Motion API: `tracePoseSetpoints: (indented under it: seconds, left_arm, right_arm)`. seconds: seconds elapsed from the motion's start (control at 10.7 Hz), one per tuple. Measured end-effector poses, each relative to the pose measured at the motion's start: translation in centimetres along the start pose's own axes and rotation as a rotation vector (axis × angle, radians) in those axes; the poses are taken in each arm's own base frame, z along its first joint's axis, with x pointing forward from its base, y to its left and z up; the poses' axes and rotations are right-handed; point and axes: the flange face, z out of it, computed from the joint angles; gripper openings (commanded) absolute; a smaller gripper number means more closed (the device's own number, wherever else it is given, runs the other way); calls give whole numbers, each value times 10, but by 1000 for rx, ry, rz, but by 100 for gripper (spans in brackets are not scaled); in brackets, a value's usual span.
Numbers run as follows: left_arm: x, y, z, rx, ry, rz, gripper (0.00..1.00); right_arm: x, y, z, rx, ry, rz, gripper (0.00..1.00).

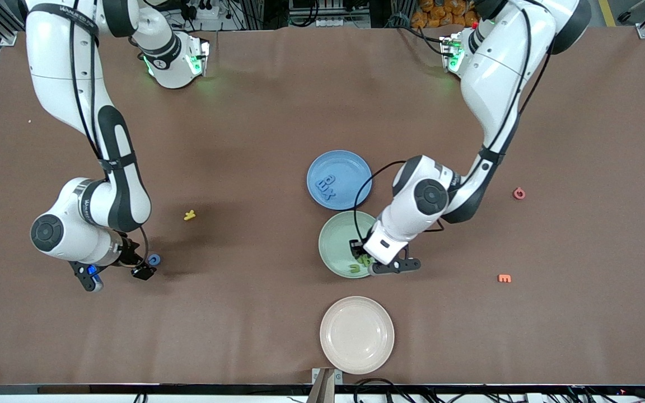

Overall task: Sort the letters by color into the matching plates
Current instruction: 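Place green B on the green plate while the right gripper lowers to c, then grasp blue c with the right gripper while the left gripper withdraws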

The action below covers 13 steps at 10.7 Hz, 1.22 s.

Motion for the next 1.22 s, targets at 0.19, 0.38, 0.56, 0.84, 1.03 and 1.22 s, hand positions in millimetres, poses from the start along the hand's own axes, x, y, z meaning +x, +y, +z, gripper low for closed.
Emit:
tracePoseSetpoints:
  seconds: [0.19, 0.38, 0.56, 0.84, 1.03, 1.22]
  left_arm:
    - [-9, 10, 6, 34, 20, -11, 100]
    - [-7, 10, 4, 73, 57, 38, 100]
    - [-2, 11, -9, 160, 108, 153, 100]
    - [22, -1, -79, 303, 130, 241, 100]
    - [34, -18, -144, 385, 84, 242, 100]
    - [41, -44, -216, 463, 18, 272, 100]
  right_arm:
    - [2, 0, 10, 2, 16, 2, 100]
    - [3, 0, 13, 6, 25, 2, 97]
    - [3, -2, 13, 14, 34, 1, 94]
    - [1, -4, 14, 23, 46, -3, 91]
    - [0, -3, 19, 24, 52, -3, 87]
    - [0, 1, 27, 27, 67, -1, 81]
